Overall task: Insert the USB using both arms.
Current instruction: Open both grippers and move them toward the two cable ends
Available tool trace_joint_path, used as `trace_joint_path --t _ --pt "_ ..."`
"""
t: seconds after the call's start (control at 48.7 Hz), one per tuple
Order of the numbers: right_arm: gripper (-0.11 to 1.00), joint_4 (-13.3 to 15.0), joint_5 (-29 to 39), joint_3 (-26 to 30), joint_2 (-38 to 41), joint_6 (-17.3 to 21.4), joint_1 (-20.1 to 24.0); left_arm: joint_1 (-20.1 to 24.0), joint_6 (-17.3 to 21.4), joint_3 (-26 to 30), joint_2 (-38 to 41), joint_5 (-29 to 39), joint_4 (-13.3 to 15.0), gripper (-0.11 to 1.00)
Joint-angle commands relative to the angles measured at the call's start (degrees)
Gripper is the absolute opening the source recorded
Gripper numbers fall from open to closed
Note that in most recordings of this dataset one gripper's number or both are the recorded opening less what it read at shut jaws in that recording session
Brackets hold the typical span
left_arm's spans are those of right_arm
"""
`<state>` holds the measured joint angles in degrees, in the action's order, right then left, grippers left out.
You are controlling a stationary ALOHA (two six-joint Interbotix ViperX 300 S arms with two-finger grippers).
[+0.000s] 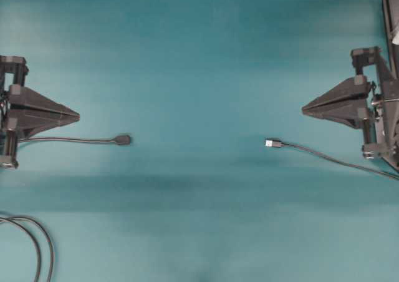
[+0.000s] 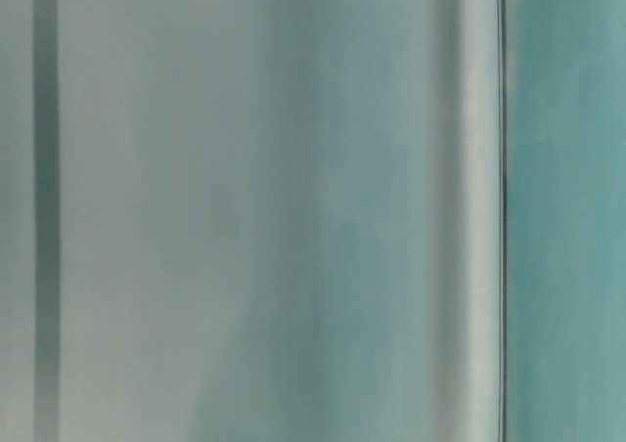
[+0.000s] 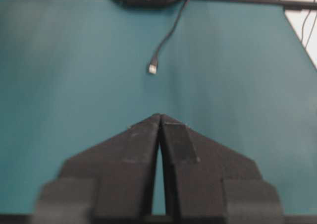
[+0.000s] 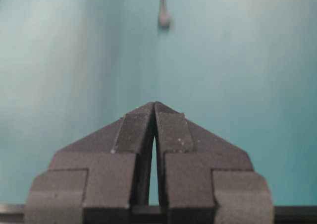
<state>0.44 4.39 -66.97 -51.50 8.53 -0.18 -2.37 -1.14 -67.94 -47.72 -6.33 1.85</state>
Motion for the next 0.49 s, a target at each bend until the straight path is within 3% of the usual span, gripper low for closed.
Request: trace_joint_path --t 0.0,0.103,0.226,0.349,0.472 --pt "0.00 0.09 1.14 0.53 1.76 2.02 -0.09 0.00 -1.32 0.70 1.05 0.62 0.09 0.24" --pt "0.00 0.09 1.05 0.18 2.99 3.96 -0.18 0.00 -2.64 0.53 2.02 1.58 0.09 0.44" --pt "0.00 0.09 1.23 -0.35 4.48 6.42 -0.35 0.00 -3.69 0.53 3.34 2.90 0.09 0.60" --pt "0.01 0.09 1.23 -0.62 6.59 8.09 -0.44 0.00 -3.69 0.53 5.01 3.78 0.09 0.62" --pt "0.20 0.18 1.23 -0.35 9.14 8.17 -0.44 0.00 -3.78 0.53 7.03 3.96 0.00 0.63"
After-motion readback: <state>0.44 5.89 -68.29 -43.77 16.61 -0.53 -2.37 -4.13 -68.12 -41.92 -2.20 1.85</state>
